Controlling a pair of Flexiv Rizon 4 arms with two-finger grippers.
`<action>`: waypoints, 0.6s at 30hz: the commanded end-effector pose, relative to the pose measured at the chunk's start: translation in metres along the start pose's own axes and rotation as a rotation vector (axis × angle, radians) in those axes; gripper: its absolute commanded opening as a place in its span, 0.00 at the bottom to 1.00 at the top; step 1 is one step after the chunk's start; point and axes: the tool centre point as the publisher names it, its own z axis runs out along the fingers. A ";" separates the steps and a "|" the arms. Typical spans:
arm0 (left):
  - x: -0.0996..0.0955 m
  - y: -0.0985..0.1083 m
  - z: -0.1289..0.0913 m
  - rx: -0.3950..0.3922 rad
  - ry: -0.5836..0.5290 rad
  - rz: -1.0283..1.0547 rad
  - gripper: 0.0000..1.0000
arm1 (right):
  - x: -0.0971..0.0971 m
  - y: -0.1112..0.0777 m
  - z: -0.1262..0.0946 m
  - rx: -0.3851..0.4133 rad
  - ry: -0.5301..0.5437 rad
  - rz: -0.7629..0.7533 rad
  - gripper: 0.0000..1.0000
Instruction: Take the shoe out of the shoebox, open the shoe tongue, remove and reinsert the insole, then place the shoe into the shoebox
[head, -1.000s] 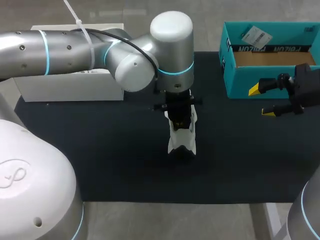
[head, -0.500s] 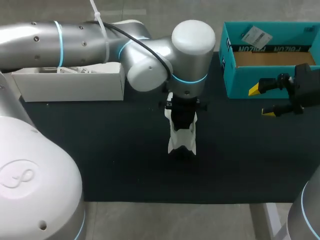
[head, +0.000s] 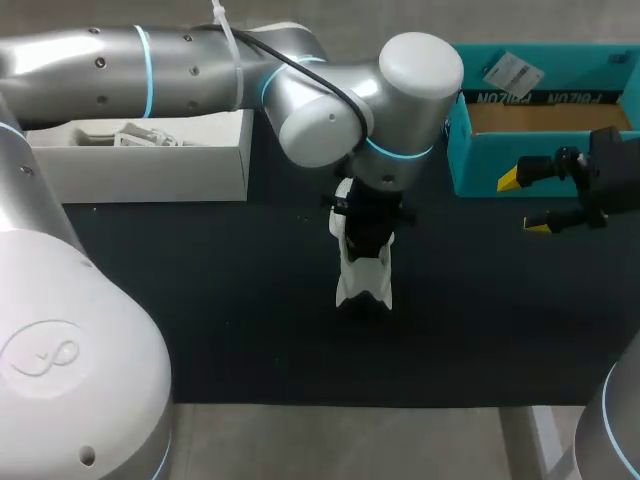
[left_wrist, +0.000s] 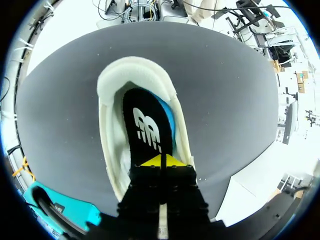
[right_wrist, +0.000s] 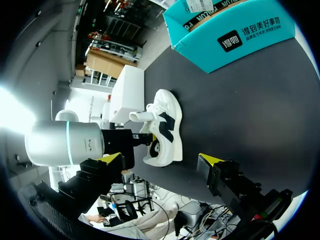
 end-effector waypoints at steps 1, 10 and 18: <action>-0.008 -0.001 0.010 0.010 0.013 0.003 0.00 | 0.001 0.000 0.001 -0.001 -0.004 0.002 1.00; -0.011 -0.014 0.028 0.034 0.041 0.017 0.00 | 0.001 0.000 0.001 -0.001 -0.004 0.002 1.00; -0.021 -0.020 0.039 0.070 -0.023 -0.049 0.00 | 0.001 0.000 0.001 -0.001 -0.004 0.002 1.00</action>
